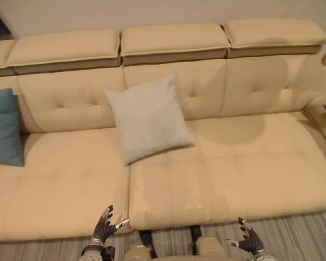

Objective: Pick up cushions and gather them together orderly.

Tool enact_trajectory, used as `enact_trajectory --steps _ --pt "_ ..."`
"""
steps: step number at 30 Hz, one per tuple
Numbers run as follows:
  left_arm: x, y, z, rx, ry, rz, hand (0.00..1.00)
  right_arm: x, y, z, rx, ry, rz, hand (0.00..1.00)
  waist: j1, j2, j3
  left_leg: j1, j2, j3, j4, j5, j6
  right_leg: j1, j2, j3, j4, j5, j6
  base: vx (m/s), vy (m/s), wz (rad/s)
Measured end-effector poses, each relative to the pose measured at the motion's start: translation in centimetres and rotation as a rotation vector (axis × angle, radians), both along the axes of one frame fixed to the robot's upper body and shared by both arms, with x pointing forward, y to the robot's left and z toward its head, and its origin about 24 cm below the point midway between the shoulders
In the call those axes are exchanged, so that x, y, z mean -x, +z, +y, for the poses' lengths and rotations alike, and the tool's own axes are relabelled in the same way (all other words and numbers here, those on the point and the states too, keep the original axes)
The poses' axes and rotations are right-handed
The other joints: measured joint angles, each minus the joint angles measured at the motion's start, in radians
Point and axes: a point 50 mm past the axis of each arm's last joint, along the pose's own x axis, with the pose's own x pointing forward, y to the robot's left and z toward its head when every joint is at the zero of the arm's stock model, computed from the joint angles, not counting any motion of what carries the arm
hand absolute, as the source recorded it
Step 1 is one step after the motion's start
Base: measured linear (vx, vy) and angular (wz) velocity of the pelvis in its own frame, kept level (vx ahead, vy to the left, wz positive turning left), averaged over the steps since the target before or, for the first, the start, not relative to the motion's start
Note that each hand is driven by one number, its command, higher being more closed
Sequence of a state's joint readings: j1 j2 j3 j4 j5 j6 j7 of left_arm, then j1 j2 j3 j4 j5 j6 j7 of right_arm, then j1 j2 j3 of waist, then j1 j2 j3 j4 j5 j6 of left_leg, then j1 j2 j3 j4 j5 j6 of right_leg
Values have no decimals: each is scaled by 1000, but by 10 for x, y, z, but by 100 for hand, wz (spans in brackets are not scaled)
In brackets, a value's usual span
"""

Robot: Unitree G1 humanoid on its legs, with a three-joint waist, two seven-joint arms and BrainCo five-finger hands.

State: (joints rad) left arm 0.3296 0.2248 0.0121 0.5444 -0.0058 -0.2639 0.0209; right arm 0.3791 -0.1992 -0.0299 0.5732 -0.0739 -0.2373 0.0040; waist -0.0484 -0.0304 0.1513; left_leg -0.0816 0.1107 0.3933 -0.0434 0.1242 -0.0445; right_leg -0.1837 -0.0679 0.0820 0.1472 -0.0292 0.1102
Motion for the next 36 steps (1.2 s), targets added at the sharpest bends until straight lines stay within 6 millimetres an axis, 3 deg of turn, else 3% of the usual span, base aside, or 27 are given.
enact_trajectory --steps 1,2,3,4,6,8,9,10,11,12,13,14,15,17,19,21,23,26,30,33,35,36 --pt "-3 3 0 -1 -2 -19 0 0 -1 2 -10 -7 -1 0 3 0 -1 -23 18 5 27 -4 10 -6 0 -14 -16 -2 -1 -78 -57 -38" --pt "-8 7 -3 5 0 -43 0 -1 -1 4 -18 -14 -1 0 11 15 1 -45 61 6 46 -12 26 -22 -1 -66 43 -24 -33 -61 -95 -22" --pt "-10 8 -2 7 11 -52 0 -3 -1 8 -38 -25 -10 0 10 10 4 -64 86 -6 87 -20 28 -66 -11 -99 273 -55 -74 -56 -160 -4" --pt "-10 8 -1 5 16 -48 0 -1 -2 10 -49 -34 -8 0 8 7 8 -66 90 -17 104 -26 25 -64 -26 -104 393 -74 -75 -58 -155 18" --pt "-10 9 1 2 26 -50 0 -1 -3 17 -67 -16 -4 0 10 -34 -6 -84 92 -50 153 -30 16 -28 -70 -77 649 -138 -37 -115 -221 37" --pt "-11 10 1 6 39 -56 0 -6 -2 16 -62 -11 -14 0 16 -56 -11 -111 93 -66 177 -16 -3 -7 -63 -59 621 -177 8 -171 -247 19" --pt "-12 7 -9 40 54 -55 0 -12 1 9 -38 -14 -30 0 37 -35 -18 -135 122 -70 163 -11 -16 4 -29 -76 537 -208 10 -195 -225 -25" --pt "-13 7 -16 64 57 -64 0 -18 5 5 -18 -15 -55 0 62 -13 -19 -159 141 -72 152 -7 -18 24 -4 -88 441 -254 -4 -267 -266 -46" --pt "-13 7 -18 72 61 -68 0 -25 7 3 -8 -6 -71 0 73 -10 -19 -186 150 -74 145 19 -36 22 3 -97 381 -297 -26 -313 -286 -32" --pt "-14 2 -23 88 61 -44 0 -37 10 -1 7 -1 -91 0 62 22 4 -214 164 -103 138 23 -44 22 27 -116 348 -312 -57 -296 -216 -5" --pt "-15 2 -25 93 56 -44 0 -39 11 -4 15 -6 -93 0 54 39 13 -212 169 -117 116 7 -65 21 37 -133 340 -299 -70 -300 -119 22" --pt "-17 3 -25 94 54 -50 0 -37 10 -6 16 -14 -88 0 46 35 21 -213 170 -126 107 -24 -91 18 31 -141 329 -288 -81 -280 -47 28" --pt "-21 5 -25 96 56 -66 0 -36 10 -8 14 -35 -87 0 40 28 26 -227 166 -135 178 -38 -88 18 20 -155 315 -270 -100 -259 -45 20" --pt "-21 5 -26 100 51 -65 0 -36 11 -12 18 -48 -91 0 35 28 26 -234 149 -146 334 -58 -65 21 7 -156 293 -249 -104 -175 -56 5" --pt "-22 6 -26 99 51 -77 0 -37 12 -13 19 -58 -95 0 36 32 26 -197 120 -179 482 -187 -58 18 11 -133 259 -209 -94 -100 10 -18" --pt "-21 6 -25 106 57 -75 0 -38 12 -11 12 -57 -97 0 40 47 27 -150 94 -256 456 -269 -71 0 30 -105 247 -182 -81 -80 115 -44" --pt "-20 6 -25 105 57 -72 0 -37 10 -7 -1 -62 -92 0 39 38 31 -118 84 -265 412 -293 -72 0 31 -79 245 -172 -66 -84 117 -41" --pt "-21 6 -26 106 52 -75 0 -33 9 -2 -19 -68 -90 0 36 25 22 -102 73 -223 391 -297 -63 8 15 -48 187 -137 -36 -105 120 -29" --pt "-28 9 -28 109 39 -92 0 -31 8 1 -27 -74 -89 0 34 33 19 -100 66 -165 388 -306 -53 1 15 14 126 -88 -22 -71 115 -41" --pt "-30 14 -27 104 40 -117 0 -46 21 9 -49 -69 -175 0 36 34 19 -94 93 -58 422 -333 -38 -38 50 124 102 -36 -7 -15 101 -121" --pt "-36 21 -28 103 38 -153 0 -58 30 14 -73 -77 -237 0 34 34 19 -75 139 52 452 -353 -32 -78 70 119 93 7 -27 -17 46 -169" --pt "-38 22 -29 108 36 -160 0 -64 32 14 -77 -82 -255 0 32 34 20 -48 161 117 453 -362 -29 -95 46 26 98 2 -86 -3 39 -160"
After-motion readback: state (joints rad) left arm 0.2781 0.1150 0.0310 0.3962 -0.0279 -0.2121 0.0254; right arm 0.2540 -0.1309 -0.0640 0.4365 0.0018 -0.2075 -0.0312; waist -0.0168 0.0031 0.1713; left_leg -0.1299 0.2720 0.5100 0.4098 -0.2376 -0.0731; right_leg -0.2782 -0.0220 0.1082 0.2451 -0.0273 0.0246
